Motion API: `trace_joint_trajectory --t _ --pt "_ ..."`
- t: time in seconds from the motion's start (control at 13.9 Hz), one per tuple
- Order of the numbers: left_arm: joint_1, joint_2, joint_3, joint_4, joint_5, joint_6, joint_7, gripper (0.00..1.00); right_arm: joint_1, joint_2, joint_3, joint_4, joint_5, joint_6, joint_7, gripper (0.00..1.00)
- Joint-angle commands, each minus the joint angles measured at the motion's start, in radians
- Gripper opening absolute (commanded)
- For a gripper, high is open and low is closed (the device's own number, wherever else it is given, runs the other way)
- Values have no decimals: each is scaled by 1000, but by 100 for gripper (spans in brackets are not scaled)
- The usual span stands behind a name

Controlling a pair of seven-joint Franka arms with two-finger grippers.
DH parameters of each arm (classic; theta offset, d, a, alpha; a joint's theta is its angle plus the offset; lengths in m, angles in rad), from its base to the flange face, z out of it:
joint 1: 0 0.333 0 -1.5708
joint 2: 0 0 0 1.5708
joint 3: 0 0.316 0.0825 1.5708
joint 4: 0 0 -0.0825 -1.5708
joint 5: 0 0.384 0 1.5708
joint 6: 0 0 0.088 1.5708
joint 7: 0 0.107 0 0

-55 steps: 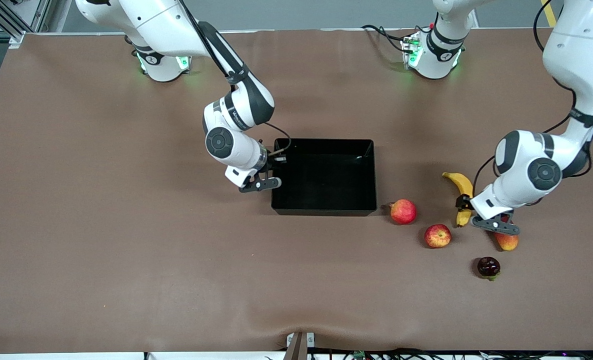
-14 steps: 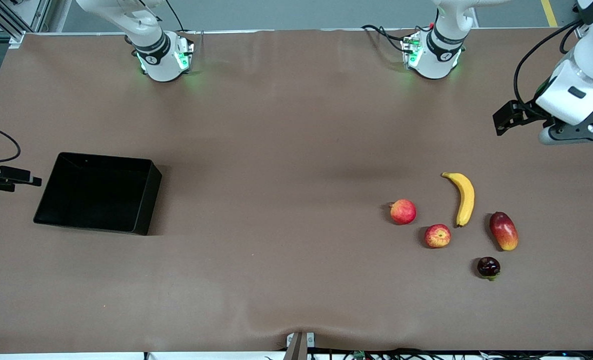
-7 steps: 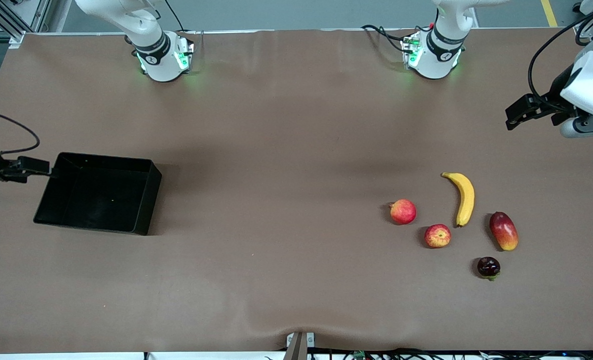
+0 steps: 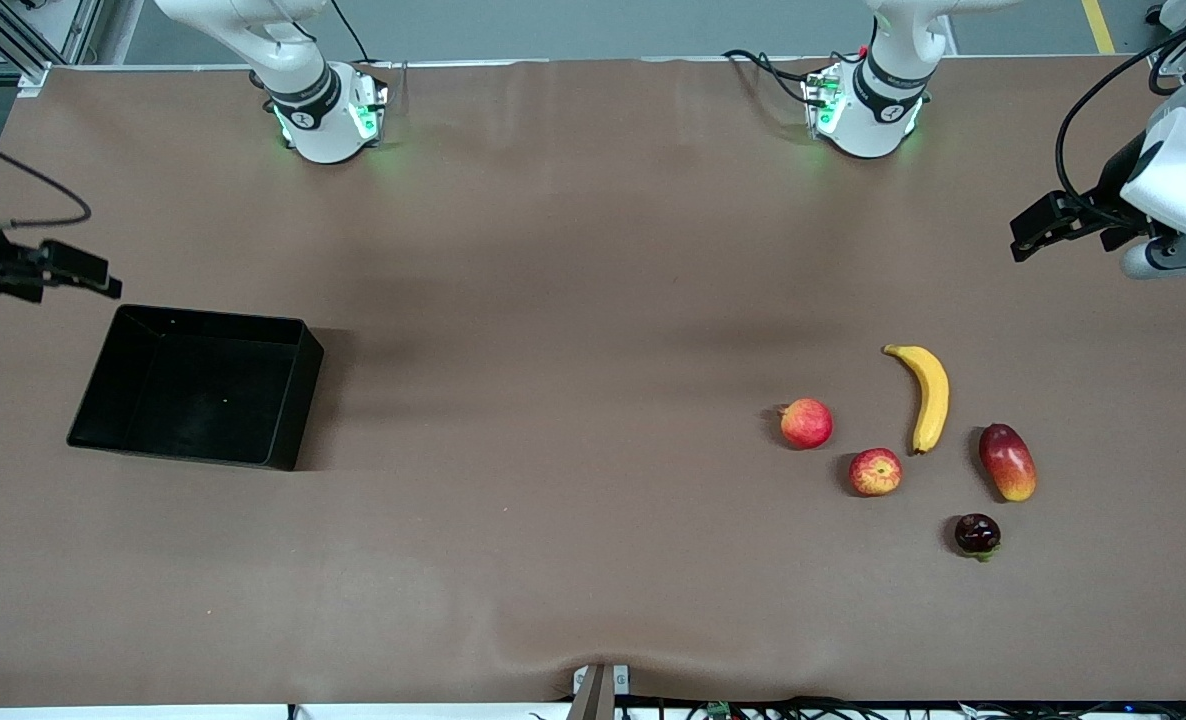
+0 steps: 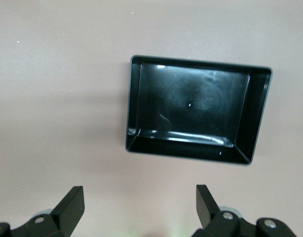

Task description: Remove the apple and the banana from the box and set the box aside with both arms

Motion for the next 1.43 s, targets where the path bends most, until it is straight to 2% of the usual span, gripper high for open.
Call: trace_joint_trajectory --t 0.0,0.22,0.57,1.0,1.36 --pt "-3 -4 -3 -6 -21 0 -26 100 -52 -60 62 -15 -36 -65 93 100" --pt "0 8 -7 -12 -24 3 -26 100 -51 -64 65 38 -42 -116 98 100" --pt "0 5 -8 -10 -24 3 -25 100 -66 -65 157 58 -117 -138 82 100" --pt "2 48 -5 28 -8 7 -8 100 -74 -65 145 49 -111 -75 38 100" --pt "-9 80 -8 57 -7 9 -8 100 -72 -67 124 20 -57 -46 39 100"
